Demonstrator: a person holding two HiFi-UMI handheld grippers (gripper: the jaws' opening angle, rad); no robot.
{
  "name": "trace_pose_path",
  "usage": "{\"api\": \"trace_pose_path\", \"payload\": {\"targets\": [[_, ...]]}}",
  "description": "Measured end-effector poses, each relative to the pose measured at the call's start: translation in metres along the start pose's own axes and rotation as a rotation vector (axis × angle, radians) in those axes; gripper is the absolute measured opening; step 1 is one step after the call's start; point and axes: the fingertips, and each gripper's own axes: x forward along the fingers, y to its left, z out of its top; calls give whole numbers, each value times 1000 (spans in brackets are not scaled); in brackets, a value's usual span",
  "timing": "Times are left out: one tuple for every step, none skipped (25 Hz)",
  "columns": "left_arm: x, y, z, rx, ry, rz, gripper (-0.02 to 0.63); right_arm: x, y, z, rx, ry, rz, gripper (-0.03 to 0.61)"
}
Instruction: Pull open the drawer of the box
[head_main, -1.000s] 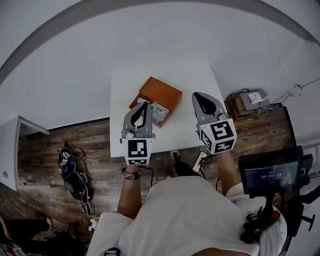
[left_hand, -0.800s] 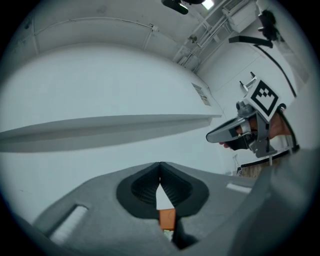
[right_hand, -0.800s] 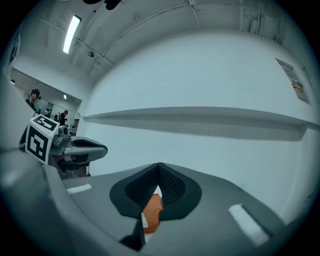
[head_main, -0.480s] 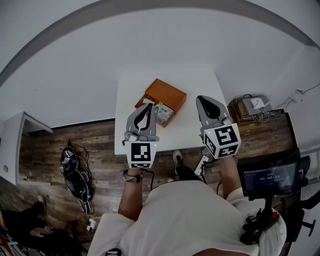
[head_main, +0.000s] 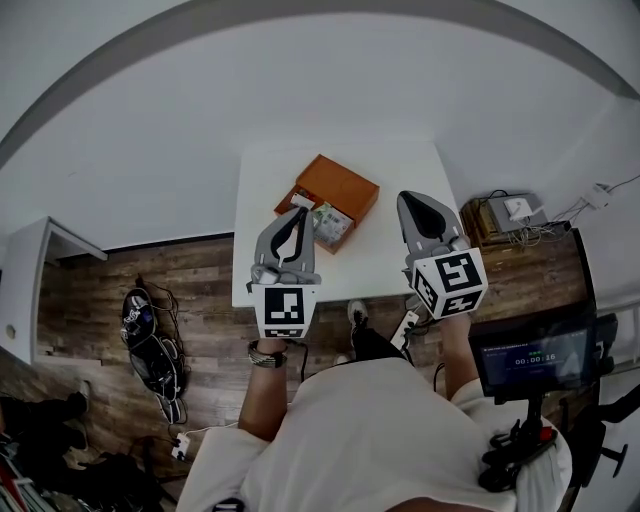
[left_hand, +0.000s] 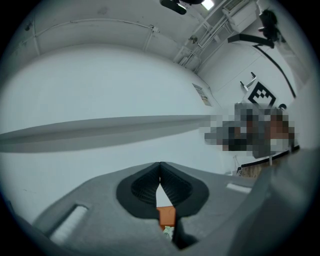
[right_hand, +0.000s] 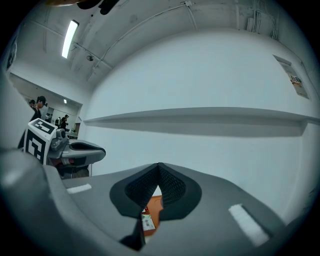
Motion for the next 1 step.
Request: {"api": "trace_pose_path", "payload": {"targets": [[-1,-1,0,1,1,-1,6,0,0,-1,-1,1,0,2]]}}
